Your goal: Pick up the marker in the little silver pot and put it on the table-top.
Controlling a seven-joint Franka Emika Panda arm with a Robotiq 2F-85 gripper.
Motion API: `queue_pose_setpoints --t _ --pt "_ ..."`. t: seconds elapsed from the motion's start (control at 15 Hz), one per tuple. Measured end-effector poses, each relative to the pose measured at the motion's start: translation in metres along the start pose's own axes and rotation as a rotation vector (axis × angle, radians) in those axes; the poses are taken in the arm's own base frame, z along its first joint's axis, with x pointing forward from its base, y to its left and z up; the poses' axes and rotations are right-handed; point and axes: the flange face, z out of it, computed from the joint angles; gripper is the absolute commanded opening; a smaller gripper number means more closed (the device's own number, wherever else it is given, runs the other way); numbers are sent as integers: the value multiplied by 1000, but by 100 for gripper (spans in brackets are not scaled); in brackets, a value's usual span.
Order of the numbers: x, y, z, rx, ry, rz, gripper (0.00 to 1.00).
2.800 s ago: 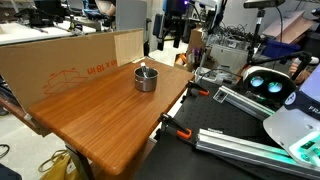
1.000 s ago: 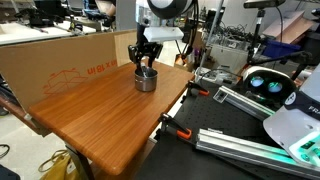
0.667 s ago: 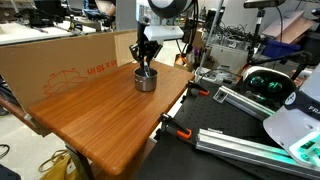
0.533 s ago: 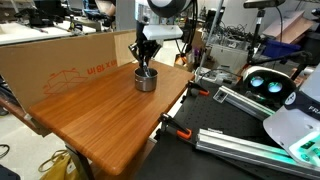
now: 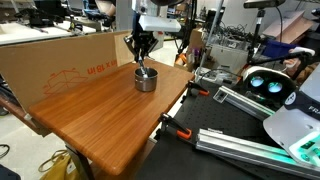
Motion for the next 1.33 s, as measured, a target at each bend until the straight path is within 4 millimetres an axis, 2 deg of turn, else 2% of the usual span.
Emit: queue_pose_setpoints --t 0.2,0.33,0.53,0.93,1.13,1.33 --pt "5 -5 -42 71 48 12 6" --pt "-1 -11 -68 109 63 -2 6" --pt "-18 -26 -88 126 49 -41 6" --pt "-52 -58 -77 84 -77 -113 6" --pt "-62 -68 -54 23 -116 -133 6" --pt "-69 -82 -22 -47 -142 -147 6"
